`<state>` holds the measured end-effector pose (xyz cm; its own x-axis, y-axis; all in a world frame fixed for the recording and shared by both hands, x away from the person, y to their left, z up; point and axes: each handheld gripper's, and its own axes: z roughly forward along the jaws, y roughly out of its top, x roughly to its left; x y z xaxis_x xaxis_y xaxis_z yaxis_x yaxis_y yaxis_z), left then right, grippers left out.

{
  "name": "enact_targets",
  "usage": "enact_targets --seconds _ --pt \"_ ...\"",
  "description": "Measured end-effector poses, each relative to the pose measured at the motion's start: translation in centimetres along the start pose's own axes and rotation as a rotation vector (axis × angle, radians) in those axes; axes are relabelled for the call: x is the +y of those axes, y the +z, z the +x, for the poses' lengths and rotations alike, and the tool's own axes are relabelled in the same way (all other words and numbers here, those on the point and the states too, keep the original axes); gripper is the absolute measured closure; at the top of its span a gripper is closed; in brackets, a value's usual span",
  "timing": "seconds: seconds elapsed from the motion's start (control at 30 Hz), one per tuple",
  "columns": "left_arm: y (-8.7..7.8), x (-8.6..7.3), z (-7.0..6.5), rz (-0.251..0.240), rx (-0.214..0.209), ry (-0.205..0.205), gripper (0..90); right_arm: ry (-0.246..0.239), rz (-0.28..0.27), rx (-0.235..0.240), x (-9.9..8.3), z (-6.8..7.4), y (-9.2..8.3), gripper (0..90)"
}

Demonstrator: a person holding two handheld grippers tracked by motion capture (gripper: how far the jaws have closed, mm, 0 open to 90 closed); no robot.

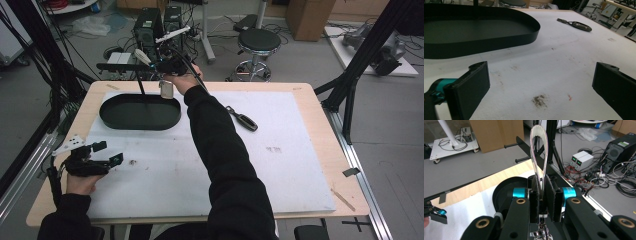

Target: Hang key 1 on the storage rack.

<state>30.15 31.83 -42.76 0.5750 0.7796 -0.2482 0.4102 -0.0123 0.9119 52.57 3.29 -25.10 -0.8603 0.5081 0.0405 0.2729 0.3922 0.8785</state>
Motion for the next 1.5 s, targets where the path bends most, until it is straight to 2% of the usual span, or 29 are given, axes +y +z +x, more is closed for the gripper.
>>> enact_targets --seconds 0.13,0.27,0.3,0.43,0.47,0.53,0.67,0.83,0.97,1.03,1.13,1.23,1.37,1.43,1.47,1.5 --pt "0.0 0.0 0.0 -0.001 0.001 -0.001 1.7 0.015 0.007 0.005 0.1 -0.3 0.6 82.5" --pt "0.0 0.0 0.1 -0.004 0.001 -0.001 1.7 0.006 0.011 0.007 0.4 -0.3 1.0 82.5" --pt "0.0 0.0 0.1 -0.005 0.003 0.000 1.7 -0.005 0.013 -0.002 0.7 -0.2 1.2 82.5" --pt "0.1 0.0 0.0 -0.004 0.002 0.002 1.7 0.004 0.002 -0.012 1.0 -0.4 1.5 82.5" --pt "0.2 0.0 0.0 -0.006 0.000 0.001 1.7 -0.003 0.014 -0.039 1.1 -0.6 1.9 82.5" --pt "0.2 0.0 0.0 -0.005 0.000 0.005 1.7 0.004 0.031 -0.062 1.0 -0.8 2.2 82.5" --pt "0.2 0.0 0.1 -0.004 0.000 0.003 1.7 0.025 0.022 -0.074 0.7 -1.3 2.4 82.5" --pt "0.3 0.0 0.1 -0.001 -0.002 0.006 1.7 0.010 0.012 -0.100 0.8 -1.3 2.4 82.5" --pt "0.3 0.0 0.1 -0.004 -0.002 0.005 1.7 0.027 0.012 -0.117 0.7 -1.6 2.3 82.5" --pt "0.4 0.0 0.1 -0.005 -0.003 0.003 1.8 0.028 0.011 -0.142 0.6 -2.1 2.4 82.4" --pt "0.4 0.0 0.1 -0.003 -0.005 0.003 1.8 0.043 -0.015 -0.145 0.5 -2.4 2.5 82.4" --pt "0.5 0.0 0.1 -0.003 -0.006 0.002 1.7 0.022 -0.012 -0.151 0.6 -2.4 2.9 82.4" --pt "0.5 0.0 0.1 -0.001 -0.006 0.005 1.7 0.018 -0.009 -0.154 0.5 -2.3 3.4 81.8" --pt "0.5 0.0 0.1 -0.003 -0.006 0.004 1.7 -0.009 -0.007 -0.155 0.5 -2.1 3.7 78.7" --pt "0.5 0.0 0.1 -0.003 -0.006 0.004 1.8 -0.002 -0.005 -0.150 0.5 -2.0 3.6 74.4" --pt "0.5 0.0 0.1 -0.004 -0.005 0.004 1.8 -0.002 -0.005 -0.150 0.5 -2.0 3.6 74.4"
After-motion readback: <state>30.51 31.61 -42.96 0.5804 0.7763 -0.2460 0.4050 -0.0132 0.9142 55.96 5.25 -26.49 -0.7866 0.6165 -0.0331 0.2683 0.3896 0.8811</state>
